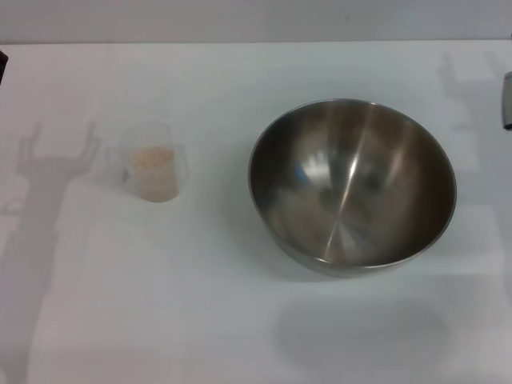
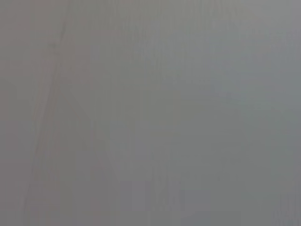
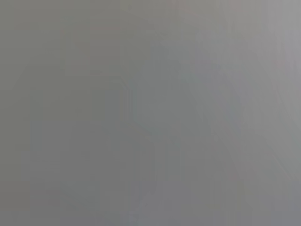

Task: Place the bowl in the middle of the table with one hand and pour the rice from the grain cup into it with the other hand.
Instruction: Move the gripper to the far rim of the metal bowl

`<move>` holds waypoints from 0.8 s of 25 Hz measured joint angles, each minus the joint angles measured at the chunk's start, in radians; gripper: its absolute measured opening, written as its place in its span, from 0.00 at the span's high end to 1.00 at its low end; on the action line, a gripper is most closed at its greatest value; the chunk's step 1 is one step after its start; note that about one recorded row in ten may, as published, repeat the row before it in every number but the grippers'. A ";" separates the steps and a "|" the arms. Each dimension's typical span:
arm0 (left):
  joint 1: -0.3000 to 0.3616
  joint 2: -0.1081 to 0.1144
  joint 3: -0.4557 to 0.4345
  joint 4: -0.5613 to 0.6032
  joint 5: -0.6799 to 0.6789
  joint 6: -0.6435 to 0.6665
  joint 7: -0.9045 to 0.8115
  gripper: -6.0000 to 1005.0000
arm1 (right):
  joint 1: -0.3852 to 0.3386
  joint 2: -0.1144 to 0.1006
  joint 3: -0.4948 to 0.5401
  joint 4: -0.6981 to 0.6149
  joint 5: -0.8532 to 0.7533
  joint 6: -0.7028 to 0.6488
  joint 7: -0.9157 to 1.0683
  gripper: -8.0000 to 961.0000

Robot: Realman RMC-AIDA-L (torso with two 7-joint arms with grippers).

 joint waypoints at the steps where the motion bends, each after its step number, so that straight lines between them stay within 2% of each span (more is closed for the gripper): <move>1: 0.000 0.000 0.001 0.000 0.000 0.000 0.000 0.16 | -0.003 0.001 -0.001 -0.008 -0.001 -0.002 -0.050 0.23; 7: -0.001 0.000 0.000 0.000 0.002 0.000 0.000 0.16 | -0.006 0.001 0.000 -0.023 0.000 0.008 -0.091 0.23; 11: -0.001 0.000 0.000 0.000 0.001 0.000 0.000 0.16 | -0.019 0.000 0.020 -0.092 0.006 0.088 -0.075 0.23; 15: -0.001 0.000 0.001 0.000 -0.001 -0.001 0.000 0.16 | -0.057 -0.004 0.092 -0.270 0.007 0.306 -0.070 0.23; 16: -0.001 0.000 0.001 0.000 -0.002 -0.001 0.000 0.17 | -0.073 -0.005 0.128 -0.370 0.006 0.451 -0.064 0.23; 17: -0.001 0.000 0.001 0.000 -0.002 -0.001 0.000 0.17 | -0.073 -0.005 0.128 -0.370 0.006 0.451 -0.064 0.23; 18: -0.001 0.000 0.002 0.000 -0.002 -0.001 0.000 0.17 | -0.086 -0.005 0.165 -0.458 0.007 0.607 -0.048 0.23; 19: -0.001 0.000 0.002 0.000 -0.002 -0.001 0.000 0.17 | -0.086 -0.005 0.165 -0.458 0.007 0.607 -0.048 0.23; 20: 0.000 0.000 0.002 0.000 -0.003 -0.001 0.000 0.17 | -0.092 -0.005 0.187 -0.507 0.007 0.705 -0.035 0.23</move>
